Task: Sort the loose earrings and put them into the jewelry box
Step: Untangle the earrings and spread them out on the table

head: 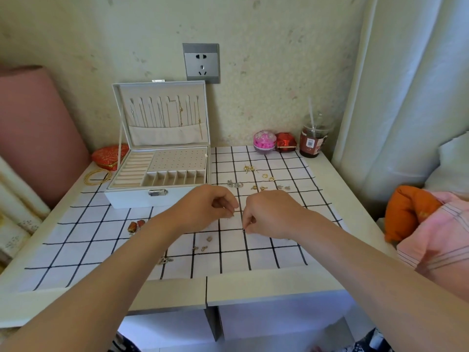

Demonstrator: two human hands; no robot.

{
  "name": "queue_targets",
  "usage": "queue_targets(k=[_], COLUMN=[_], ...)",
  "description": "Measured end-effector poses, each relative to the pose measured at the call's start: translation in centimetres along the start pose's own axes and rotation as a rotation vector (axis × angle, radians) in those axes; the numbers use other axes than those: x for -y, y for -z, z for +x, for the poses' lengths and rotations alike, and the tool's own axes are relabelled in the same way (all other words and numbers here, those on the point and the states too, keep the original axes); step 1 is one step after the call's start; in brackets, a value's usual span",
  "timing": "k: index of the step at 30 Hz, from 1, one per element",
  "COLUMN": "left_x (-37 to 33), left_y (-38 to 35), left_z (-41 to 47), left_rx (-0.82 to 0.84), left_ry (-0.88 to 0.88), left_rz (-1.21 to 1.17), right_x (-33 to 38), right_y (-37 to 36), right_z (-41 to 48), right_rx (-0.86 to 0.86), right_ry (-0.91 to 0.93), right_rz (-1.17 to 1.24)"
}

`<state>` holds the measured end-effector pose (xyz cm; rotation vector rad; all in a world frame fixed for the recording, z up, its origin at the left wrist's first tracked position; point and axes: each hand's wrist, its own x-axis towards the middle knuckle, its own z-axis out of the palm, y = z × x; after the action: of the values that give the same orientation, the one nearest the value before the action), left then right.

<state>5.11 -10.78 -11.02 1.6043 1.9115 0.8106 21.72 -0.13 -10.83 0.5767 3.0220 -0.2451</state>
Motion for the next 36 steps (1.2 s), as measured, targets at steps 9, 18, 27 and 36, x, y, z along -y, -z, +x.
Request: queue_targets(k=[9, 18, 27, 36], left_x=[0.2, 0.8, -1.2, -3.0], left_y=[0.8, 1.4, 0.5, -0.9], left_z=[-0.7, -1.0, 0.0, 2.4], left_rx=[-0.048, -0.062, -0.069, -0.078], left_ry=[0.161, 0.186, 0.268, 0.347], left_rz=[-0.342, -0.285, -0.626, -0.797], right_x=[1.0, 2.8, -0.7, -2.5], right_y=[0.1, -0.1, 1.9, 2.4], right_z=[0.1, -0.3, -0.3, -0.7], right_rx=[0.026, 0.11, -0.03, -0.301], right_ry=[-0.049, -0.024, -0.152, -0.191], right_rz=[0.062, 0.111, 0.451, 0.68])
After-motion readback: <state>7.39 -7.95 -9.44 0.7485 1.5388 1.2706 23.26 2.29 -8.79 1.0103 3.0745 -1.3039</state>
